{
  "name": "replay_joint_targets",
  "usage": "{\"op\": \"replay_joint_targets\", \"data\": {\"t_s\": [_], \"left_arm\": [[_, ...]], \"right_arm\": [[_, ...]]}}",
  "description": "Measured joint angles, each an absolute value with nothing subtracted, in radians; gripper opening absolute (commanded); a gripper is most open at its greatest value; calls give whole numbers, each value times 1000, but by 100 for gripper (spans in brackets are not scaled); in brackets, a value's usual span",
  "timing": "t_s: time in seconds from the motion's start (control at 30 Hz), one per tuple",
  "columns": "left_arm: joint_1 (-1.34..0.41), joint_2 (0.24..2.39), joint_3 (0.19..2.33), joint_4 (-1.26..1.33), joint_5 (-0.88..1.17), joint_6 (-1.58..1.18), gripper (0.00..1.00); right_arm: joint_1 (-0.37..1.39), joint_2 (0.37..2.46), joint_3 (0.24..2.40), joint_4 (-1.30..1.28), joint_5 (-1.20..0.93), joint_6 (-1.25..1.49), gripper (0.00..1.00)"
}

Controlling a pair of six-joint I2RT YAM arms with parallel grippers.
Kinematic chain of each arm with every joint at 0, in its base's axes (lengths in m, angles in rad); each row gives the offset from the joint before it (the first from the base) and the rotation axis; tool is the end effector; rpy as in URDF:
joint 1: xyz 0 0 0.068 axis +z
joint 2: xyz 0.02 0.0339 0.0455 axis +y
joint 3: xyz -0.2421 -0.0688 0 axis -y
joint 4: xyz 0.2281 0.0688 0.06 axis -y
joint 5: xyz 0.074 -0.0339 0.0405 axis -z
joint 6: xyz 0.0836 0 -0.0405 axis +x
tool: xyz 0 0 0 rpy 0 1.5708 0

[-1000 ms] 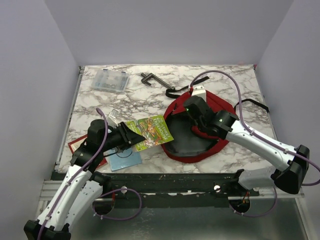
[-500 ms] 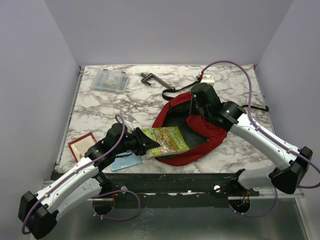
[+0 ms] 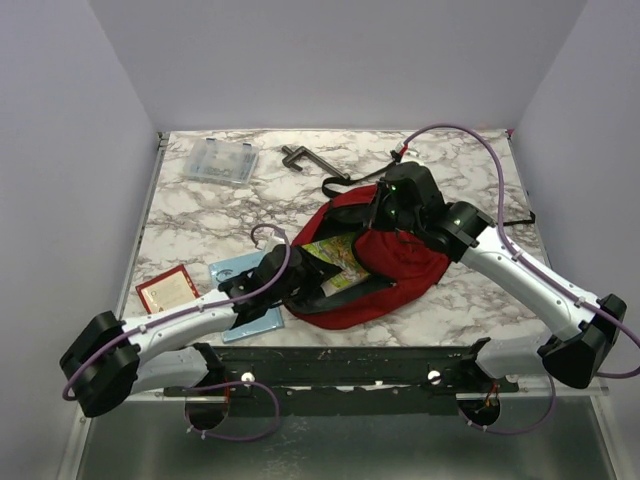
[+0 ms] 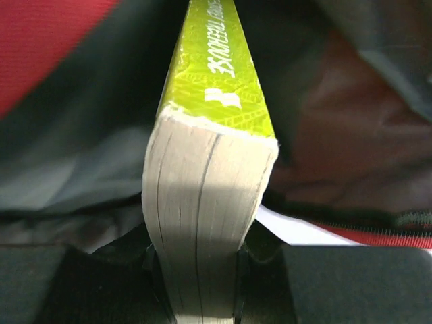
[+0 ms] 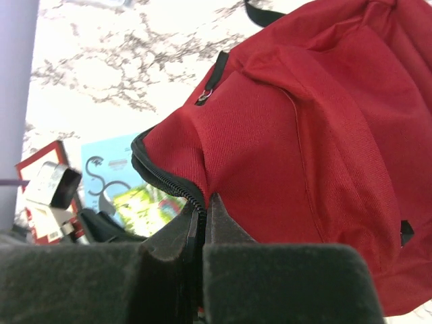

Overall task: Pack the student bag
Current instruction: Place the book in the student bag.

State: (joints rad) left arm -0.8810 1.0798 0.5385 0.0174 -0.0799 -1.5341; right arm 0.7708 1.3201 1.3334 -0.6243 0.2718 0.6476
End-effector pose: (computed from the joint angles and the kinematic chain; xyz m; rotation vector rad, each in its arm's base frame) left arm 0.1760 -0.2029 0.1822 -0.8245 2.2615 -1.2641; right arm 0.2407 0.2025 0.3224 0.0208 2.2029 0.5168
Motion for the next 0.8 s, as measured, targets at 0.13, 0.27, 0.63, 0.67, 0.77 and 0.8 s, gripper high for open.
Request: {"op": "replay_joint_targets", "data": {"t_s": [0.13, 0.27, 0.63, 0.67, 0.77, 0.8], "left_arm": [[-906, 1164, 567, 134, -153, -1528, 0], [-912, 1258, 596, 252, -195, -1507, 0], [-917, 1715, 790, 518, -180, -1492, 0], [-917, 1746, 808, 535, -175, -1492, 0], [-924, 1822, 862, 577, -165, -1492, 0], [-926, 1830, 871, 581, -166, -1492, 0]], "right_arm": [[771, 1307, 1333, -616, 206, 670, 1], [771, 1287, 1333, -611, 162, 682, 1], [757, 1274, 1307, -575, 118, 599, 1], [754, 1272, 1303, -564, 114, 580, 1], [715, 1260, 1273, -526, 82, 527, 0], [697, 1253, 1256, -507, 58, 514, 1]]}}
